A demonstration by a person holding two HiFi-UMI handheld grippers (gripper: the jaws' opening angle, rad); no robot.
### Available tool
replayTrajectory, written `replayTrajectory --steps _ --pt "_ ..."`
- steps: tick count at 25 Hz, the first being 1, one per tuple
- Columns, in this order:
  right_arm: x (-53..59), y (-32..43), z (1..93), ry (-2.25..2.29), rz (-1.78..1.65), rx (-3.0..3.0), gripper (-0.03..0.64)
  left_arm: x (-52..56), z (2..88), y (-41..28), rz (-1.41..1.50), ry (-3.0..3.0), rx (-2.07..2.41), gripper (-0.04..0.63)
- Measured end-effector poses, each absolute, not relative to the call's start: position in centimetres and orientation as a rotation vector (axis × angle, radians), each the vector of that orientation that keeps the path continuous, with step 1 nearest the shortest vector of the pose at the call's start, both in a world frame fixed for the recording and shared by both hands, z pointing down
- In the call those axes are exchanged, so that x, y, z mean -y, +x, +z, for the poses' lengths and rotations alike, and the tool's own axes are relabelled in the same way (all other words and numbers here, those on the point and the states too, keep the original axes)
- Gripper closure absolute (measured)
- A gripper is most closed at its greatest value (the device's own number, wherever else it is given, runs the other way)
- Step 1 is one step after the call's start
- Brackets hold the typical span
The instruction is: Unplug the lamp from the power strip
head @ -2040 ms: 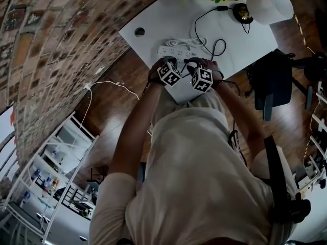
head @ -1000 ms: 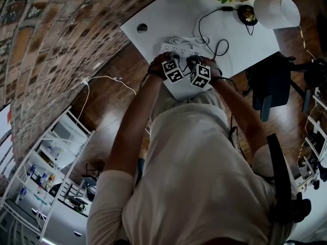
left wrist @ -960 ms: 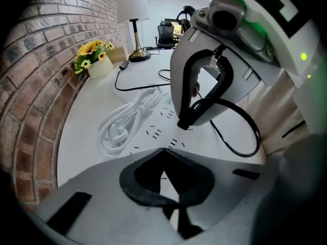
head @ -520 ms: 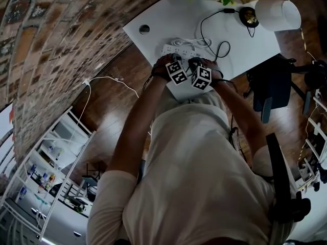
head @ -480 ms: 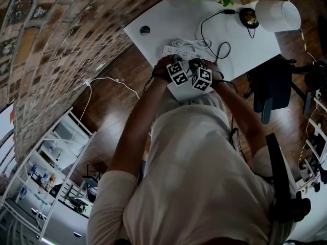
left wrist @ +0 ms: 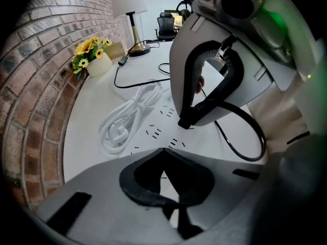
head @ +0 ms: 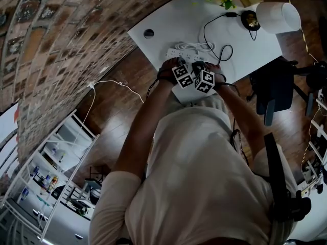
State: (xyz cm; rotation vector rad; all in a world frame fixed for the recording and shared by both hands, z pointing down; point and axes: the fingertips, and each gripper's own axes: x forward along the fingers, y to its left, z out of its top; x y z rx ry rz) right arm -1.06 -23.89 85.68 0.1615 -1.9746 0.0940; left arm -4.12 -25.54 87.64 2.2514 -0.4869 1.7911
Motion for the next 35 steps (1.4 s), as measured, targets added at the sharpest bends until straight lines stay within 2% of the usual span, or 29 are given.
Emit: replayTrajectory --steps 9,14,24,29,35 --pt "23.8 -1.1 85.4 0.153 0.037 1.970 0.574 25.6 87.8 -4.2 1.795 2.240 0.488 0.603" --pt "24.4 -1.4 81.3 0.190 0.033 2.055 0.574 25.7 87.8 -4.4 1.786 2.249 0.481 0.603" --pt "23.0 3.4 80.9 0.283 0.120 2.010 0.572 25.6 87.9 -4.6 1.747 2.223 0.516 0.603" --pt "22.2 4.3 80.2 0.343 0.159 2.020 0.571 25.7 87.3 -4.8 1.677 2.213 0.609 0.592" --pt "22.6 7.4 80.8 0.449 0.170 1.952 0.568 22.9 82.6 -5.6 1.369 2.289 0.828 0.592"
